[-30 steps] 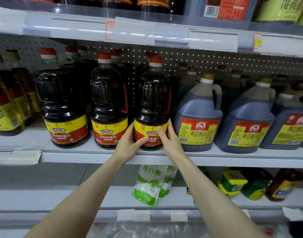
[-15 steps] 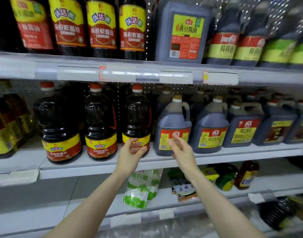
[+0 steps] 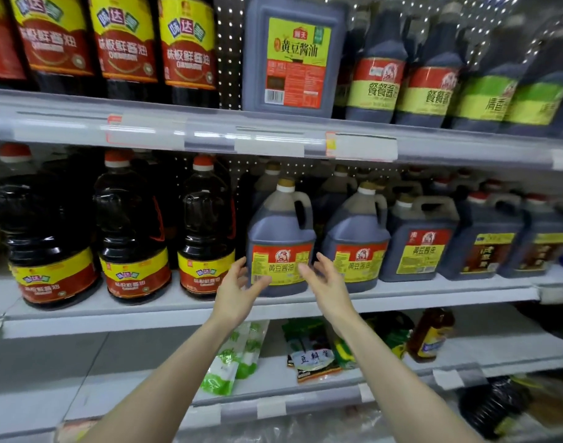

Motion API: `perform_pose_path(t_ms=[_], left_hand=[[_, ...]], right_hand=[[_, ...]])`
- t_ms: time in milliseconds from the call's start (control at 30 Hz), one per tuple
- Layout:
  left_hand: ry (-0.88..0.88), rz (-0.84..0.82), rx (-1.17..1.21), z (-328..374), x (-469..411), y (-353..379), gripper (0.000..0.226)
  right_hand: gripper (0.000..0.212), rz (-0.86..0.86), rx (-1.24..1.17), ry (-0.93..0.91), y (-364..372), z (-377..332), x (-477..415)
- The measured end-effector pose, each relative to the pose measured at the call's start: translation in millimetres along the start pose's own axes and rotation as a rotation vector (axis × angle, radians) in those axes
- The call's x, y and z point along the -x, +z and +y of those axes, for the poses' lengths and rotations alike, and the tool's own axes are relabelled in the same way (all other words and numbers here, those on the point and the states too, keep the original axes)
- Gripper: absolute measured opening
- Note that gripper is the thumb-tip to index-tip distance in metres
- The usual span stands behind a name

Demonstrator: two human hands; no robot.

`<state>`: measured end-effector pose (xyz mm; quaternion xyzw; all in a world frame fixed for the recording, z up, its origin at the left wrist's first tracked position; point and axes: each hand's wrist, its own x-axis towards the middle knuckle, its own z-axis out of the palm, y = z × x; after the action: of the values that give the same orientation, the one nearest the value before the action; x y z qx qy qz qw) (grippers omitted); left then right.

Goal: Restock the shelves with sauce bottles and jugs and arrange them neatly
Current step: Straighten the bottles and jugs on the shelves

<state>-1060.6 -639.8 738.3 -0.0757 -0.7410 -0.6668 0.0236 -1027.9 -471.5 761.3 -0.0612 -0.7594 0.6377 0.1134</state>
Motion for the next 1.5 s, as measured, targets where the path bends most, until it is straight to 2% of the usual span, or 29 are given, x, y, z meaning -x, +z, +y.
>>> perform_pose_path(t_ms=[167, 300, 500, 733, 867, 1033, 1367, 1500], left_hand=[[0.050, 0.057, -0.024, -5, -16, 25, 0.073], [0.066, 0.071, -0.022, -22, -33, 32, 0.060], [0.051, 0.036, -0.024, -35, -45, 30, 0.075], [0.112, 0.046, -0.018, -53, -61, 29, 0.059], [0.128, 0.041, -0.022, -61, -65, 29, 0.060], [0.153, 0.026, -0.012, -61, -70, 30, 0.053], [0.156, -0.042, 0.004, -69, -73, 25, 0.058], [0.162, -0.041, -0.001, -69, -74, 26, 0.059]], right_hand=[[0.090, -0.107, 0.020, 0.009, -12, 22, -40], [0.082, -0.178, 0.017, -0.042, -11, 42, -65], [0.073, -0.211, 0.003, -0.045, -9, 58, -83], [0.106, -0.176, 0.022, -0.069, 3, 67, -90], [0.111, -0.153, 0.046, -0.064, 8, 79, -95], [0.110, -0.132, 0.051, -0.076, 13, 82, -101], [0.074, -0.179, 0.035, -0.089, 11, 85, -105], [0.073, -0.176, 0.027, -0.096, 9, 87, -105]])
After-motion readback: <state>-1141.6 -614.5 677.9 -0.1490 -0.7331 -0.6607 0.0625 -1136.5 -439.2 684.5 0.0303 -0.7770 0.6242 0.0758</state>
